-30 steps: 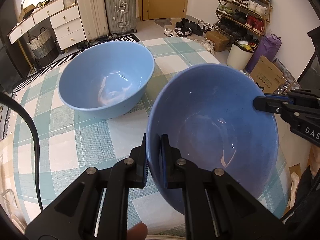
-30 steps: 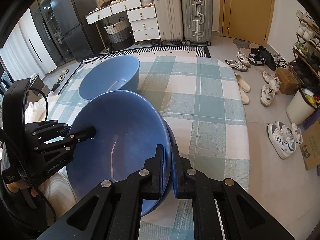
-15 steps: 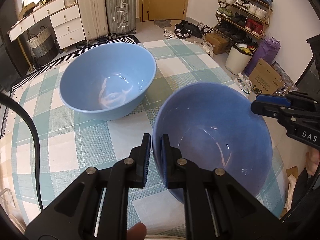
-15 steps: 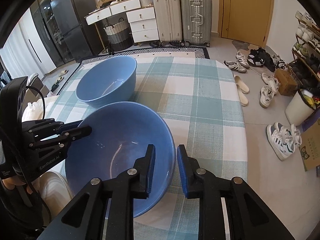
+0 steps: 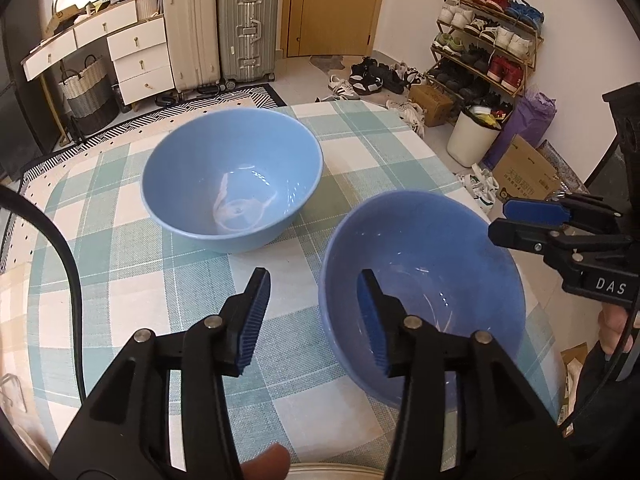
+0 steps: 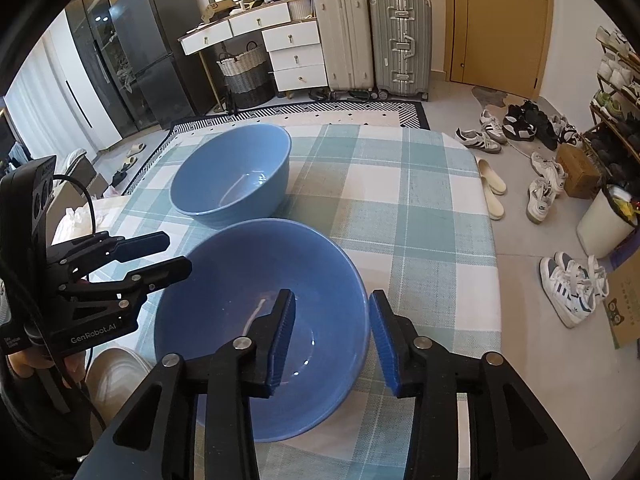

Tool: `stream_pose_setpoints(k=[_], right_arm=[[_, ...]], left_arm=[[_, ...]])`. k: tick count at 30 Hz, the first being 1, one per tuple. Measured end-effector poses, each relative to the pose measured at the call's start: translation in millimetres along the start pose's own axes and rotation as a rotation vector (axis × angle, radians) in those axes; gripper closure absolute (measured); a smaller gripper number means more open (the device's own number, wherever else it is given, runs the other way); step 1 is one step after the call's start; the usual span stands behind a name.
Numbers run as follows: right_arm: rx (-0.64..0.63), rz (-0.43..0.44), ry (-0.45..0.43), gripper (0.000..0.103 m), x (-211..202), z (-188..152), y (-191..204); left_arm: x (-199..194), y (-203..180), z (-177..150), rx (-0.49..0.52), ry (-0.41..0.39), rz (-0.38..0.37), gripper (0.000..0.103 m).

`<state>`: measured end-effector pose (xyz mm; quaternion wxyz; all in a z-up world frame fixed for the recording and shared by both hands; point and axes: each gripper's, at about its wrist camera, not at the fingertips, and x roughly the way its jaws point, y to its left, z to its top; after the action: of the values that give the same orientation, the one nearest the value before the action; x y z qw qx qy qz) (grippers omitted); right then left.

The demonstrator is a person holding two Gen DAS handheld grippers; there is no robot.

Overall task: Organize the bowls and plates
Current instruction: 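Lower the blue bowl onto the cloth and open both grippers, then move both tools to the rim of the remaining blue bowl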

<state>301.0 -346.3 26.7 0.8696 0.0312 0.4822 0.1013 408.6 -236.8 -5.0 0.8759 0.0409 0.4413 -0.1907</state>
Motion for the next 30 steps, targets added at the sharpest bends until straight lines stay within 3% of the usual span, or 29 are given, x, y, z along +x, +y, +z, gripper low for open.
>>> stream_pose_setpoints(k=[2, 5, 9, 14, 20, 24, 26, 30], right_arm=[[-0.002, 0.014, -0.002, 0.055, -0.8, 1.7, 2.7], [-0.015, 0.019, -0.006, 0.055, -1.7, 5.3, 8.0], [-0.015, 0.03, -0.009, 0.049, -0.1, 10.8, 10.7], [-0.012, 0.063, -0.015, 0.032, 1.5, 17.9, 16.2], [-0.017, 0.073, -0.011, 0.023, 6.7, 26.5, 22.9], [-0.03, 0.069, -0.007, 0.021, 11.6, 32.8, 26.4], [-0.033, 0.073, -0.005, 0.02, 13.7, 36.8, 27.8], [-0.043, 0.075, -0.001, 0.02, 18.6, 44.6, 30.2]], left_arm=[[-5.3, 3.6, -0.8, -0.005, -0.007, 0.005, 0.043], [-12.7, 11.3, -2.3, -0.019, -0.016, 0.011, 0.032], [-21.2, 20.9, -3.1, -0.037, -0.032, 0.019, 0.028], [-28.9, 34.8, -4.5, -0.064, -0.038, 0.035, 0.024], [-31.8, 50.7, -5.5, -0.1, -0.041, 0.039, 0.02], [-30.8, 58.4, -5.5, -0.111, -0.033, 0.058, 0.015], [-30.8, 61.8, -4.9, -0.119, -0.031, 0.057, 0.002], [-31.2, 71.2, -2.4, -0.139, -0.036, 0.063, 0.003]])
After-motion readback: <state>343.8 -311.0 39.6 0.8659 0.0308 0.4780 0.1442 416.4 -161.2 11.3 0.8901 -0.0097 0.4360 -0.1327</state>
